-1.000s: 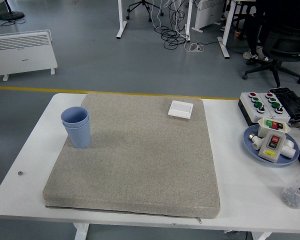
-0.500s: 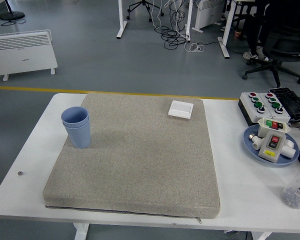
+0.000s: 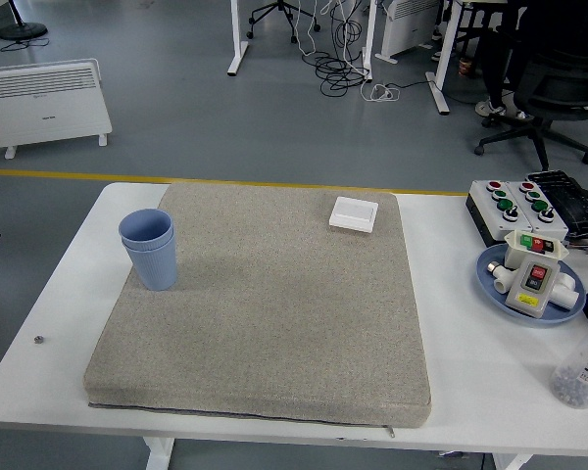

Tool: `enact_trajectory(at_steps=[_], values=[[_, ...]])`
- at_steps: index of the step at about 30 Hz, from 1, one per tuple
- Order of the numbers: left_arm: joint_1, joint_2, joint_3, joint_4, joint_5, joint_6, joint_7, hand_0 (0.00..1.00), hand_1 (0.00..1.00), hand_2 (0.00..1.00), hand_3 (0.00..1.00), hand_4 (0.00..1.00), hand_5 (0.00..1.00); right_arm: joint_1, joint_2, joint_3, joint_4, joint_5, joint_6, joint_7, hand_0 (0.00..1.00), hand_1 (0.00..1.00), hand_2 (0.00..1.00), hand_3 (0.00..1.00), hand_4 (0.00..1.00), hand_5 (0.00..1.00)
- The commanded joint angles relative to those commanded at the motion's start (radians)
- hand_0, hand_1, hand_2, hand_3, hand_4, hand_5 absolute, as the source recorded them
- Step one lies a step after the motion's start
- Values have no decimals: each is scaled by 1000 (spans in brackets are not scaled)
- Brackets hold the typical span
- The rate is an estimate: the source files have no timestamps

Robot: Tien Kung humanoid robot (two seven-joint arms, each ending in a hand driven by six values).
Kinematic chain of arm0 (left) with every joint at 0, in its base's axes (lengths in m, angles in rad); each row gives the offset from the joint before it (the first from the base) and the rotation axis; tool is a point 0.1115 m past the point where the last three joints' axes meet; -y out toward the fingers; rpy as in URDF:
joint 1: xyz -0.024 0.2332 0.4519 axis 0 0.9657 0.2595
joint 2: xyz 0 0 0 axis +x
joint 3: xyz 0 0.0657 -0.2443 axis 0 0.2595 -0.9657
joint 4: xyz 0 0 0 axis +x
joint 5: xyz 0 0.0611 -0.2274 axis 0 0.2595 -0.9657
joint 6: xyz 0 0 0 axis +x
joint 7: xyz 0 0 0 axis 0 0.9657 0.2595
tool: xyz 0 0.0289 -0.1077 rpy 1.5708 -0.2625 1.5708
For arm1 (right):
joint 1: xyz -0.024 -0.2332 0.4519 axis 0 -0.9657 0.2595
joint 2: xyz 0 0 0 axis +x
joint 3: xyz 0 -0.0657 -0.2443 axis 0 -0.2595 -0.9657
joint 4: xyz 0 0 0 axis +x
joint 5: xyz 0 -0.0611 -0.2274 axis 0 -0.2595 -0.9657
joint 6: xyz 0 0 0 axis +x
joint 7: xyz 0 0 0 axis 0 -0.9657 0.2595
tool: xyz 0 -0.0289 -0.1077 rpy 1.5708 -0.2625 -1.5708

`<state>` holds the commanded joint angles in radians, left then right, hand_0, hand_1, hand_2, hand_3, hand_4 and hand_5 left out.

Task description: Push cup pick cup insert cup

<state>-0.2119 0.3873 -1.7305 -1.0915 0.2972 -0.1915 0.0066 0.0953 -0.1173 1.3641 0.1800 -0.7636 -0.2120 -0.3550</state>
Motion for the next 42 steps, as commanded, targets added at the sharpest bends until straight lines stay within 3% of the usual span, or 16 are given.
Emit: enact_trajectory(at_steps=[42], values=[[1, 0, -8, 37, 25, 10, 1, 764, 774, 776, 715, 670, 998, -1, -1, -9, 0, 6, 3, -6, 676, 584, 583, 577, 106, 550]])
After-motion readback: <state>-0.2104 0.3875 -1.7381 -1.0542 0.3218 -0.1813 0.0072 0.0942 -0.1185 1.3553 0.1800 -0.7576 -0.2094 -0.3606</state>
